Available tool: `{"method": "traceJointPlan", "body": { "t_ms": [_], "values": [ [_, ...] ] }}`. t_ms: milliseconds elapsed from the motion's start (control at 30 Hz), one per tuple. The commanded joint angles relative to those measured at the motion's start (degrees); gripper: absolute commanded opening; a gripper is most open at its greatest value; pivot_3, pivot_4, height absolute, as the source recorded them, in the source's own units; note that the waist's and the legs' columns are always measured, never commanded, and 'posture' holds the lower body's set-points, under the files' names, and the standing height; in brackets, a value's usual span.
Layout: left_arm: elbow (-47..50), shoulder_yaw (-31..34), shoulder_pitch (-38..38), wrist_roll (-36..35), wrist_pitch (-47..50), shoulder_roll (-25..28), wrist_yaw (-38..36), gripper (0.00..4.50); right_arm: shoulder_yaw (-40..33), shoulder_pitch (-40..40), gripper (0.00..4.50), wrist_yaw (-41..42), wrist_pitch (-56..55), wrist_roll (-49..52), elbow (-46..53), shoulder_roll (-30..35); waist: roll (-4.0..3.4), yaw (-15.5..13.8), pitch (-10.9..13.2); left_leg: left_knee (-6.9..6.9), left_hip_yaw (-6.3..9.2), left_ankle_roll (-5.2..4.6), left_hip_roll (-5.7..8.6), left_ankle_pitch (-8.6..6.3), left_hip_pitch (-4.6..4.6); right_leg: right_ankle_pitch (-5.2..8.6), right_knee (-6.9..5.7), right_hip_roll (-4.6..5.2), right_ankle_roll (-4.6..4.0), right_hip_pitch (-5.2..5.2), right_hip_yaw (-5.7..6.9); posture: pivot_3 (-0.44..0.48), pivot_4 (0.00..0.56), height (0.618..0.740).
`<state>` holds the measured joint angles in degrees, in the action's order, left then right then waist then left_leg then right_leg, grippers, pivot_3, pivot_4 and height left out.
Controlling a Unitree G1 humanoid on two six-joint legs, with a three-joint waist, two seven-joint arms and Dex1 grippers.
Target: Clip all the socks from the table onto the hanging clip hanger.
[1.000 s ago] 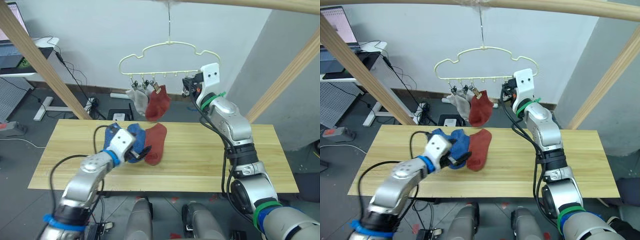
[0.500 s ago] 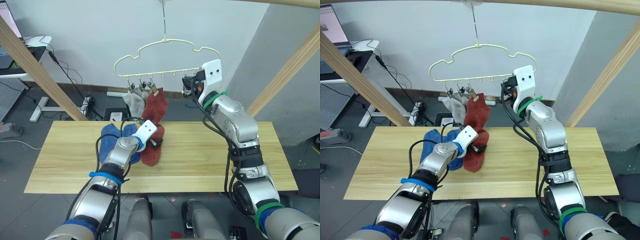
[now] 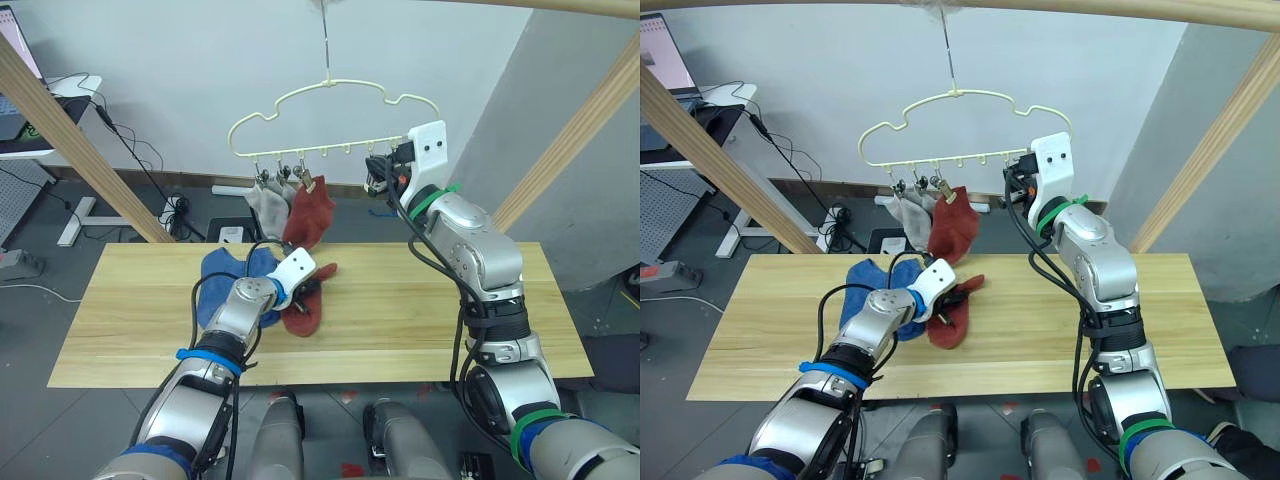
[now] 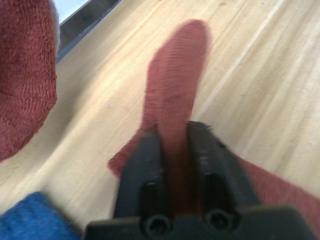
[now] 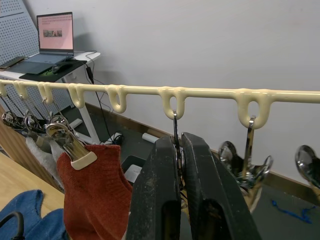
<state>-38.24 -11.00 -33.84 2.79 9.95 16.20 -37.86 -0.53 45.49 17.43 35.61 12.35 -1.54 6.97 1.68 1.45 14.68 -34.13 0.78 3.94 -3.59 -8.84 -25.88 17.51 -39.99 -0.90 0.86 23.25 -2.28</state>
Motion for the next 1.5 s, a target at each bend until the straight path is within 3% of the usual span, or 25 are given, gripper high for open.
{"method": "traceJointPlan", "body": {
  "t_ms": [33,267,467,700,1500],
  "values": [
    [6.1,0.9,2.4,-2.7,-1.5,-0.5,-2.6,0.05,-1.1,0.7,0.0,0.0,0.6,1.0,0.4,0.5,0.0,0.0,0.0,0.0,0.01,0.0,0.0,0.0,0.0,0.0,0.0,0.0,0.0,0.0,0.01,0.0,0.246,0.74],
    [25.2,6.1,9.4,-12.5,-0.7,-2.4,-4.6,0.05,-6.8,3.0,0.0,-3.4,11.6,6.4,1.2,0.2,0.0,0.0,0.0,0.01,0.04,0.02,-0.02,0.01,-0.01,0.0,-0.01,0.02,-0.01,0.0,0.01,0.004,0.24,0.74],
    [31.8,6.0,10.6,-8.9,-12.3,-3.2,0.7,0.05,-15.0,6.4,0.0,-8.6,25.8,13.6,2.2,-1.7,0.0,-0.2,0.0,-0.01,0.09,0.02,-0.01,0.01,0.0,-0.01,-0.01,0.05,-0.01,-0.05,-0.03,0.012,0.238,0.74],
    [30.8,4.4,9.6,-5.3,-17.2,-5.9,6.8,0.05,-23.5,10.2,0.0,-16.1,34.9,19.9,2.6,-6.6,0.01,-0.3,0.0,-0.01,0.06,0.01,0.01,0.01,-0.01,-0.01,0.0,0.04,-0.01,-0.05,-0.01,0.016,0.236,0.74],
    [23.5,4.1,3.7,-3.0,-21.6,-7.3,12.2,0.05,-27.0,11.5,0.0,-24.2,39.6,27.0,3.7,-10.0,0.01,-0.3,0.0,0.0,0.04,0.0,0.02,0.01,-0.03,0.0,0.02,0.02,-0.01,-0.04,0.02,0.006,0.24,0.74]
  ]
}}
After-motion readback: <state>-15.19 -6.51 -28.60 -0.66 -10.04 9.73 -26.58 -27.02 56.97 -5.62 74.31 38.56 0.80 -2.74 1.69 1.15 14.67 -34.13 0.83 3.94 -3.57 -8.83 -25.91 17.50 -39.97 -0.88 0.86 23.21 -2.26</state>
